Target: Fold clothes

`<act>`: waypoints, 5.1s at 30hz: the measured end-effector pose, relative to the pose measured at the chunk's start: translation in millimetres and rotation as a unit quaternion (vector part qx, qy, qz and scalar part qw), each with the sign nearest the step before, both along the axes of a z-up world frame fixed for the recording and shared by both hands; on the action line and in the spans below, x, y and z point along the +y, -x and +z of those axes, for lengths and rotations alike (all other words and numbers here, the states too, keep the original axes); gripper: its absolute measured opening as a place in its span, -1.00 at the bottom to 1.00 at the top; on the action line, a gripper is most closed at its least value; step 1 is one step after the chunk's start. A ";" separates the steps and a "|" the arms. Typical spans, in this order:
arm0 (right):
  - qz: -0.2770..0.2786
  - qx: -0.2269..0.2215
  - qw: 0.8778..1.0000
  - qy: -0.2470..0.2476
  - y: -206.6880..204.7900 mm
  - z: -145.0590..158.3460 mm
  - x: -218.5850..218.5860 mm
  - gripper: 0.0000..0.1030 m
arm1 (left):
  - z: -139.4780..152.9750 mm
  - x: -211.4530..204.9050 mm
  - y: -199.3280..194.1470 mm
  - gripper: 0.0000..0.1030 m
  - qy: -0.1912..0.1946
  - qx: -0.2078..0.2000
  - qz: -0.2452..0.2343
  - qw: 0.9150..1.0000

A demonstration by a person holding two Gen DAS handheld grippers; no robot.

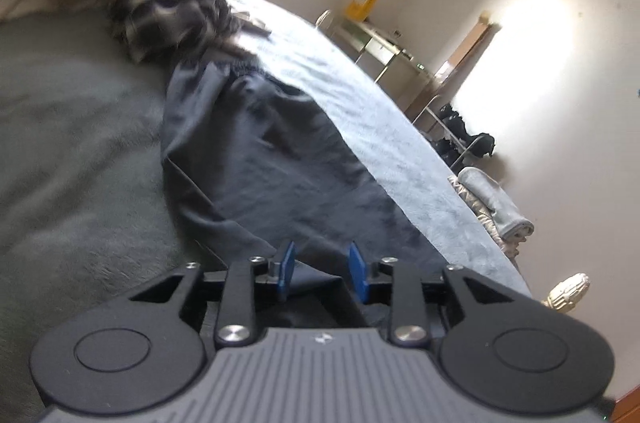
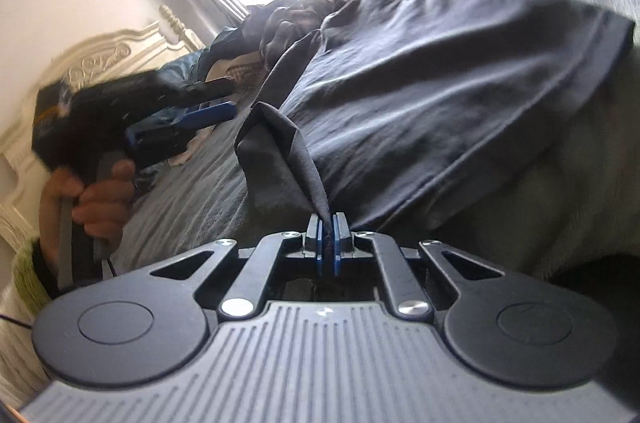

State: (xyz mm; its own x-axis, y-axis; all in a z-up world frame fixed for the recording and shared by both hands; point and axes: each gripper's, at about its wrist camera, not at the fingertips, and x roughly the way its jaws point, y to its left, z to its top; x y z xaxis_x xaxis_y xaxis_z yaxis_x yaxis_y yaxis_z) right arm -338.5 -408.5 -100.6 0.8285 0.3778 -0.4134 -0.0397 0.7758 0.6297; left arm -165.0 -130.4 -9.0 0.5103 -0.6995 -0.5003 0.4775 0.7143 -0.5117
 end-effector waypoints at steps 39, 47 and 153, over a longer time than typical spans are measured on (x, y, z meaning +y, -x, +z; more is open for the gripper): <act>0.056 -0.006 0.981 0.188 -9.7 32.9 48.3 -0.85 | -38.3 -20.7 -16.6 -0.51 -0.129 -0.094 -0.033 0.987; 0.043 -0.020 0.989 0.138 7.0 30.8 43.7 -0.96 | -41.6 -10.3 -38.4 -0.49 -0.105 -0.077 -0.013 0.991; 0.023 -0.098 0.981 0.168 19.1 55.9 45.6 -0.87 | -47.5 -37.3 -22.4 -0.77 -0.086 -0.105 -0.119 0.984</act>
State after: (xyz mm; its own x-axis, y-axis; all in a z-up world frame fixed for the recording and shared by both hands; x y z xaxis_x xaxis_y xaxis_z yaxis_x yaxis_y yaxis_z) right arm -357.6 -362.9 -44.7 0.8900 0.2859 -0.3552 -0.1740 0.9330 0.3150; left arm -142.6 -167.7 -56.5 0.4468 -0.7257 -0.5231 0.7239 0.6369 -0.2652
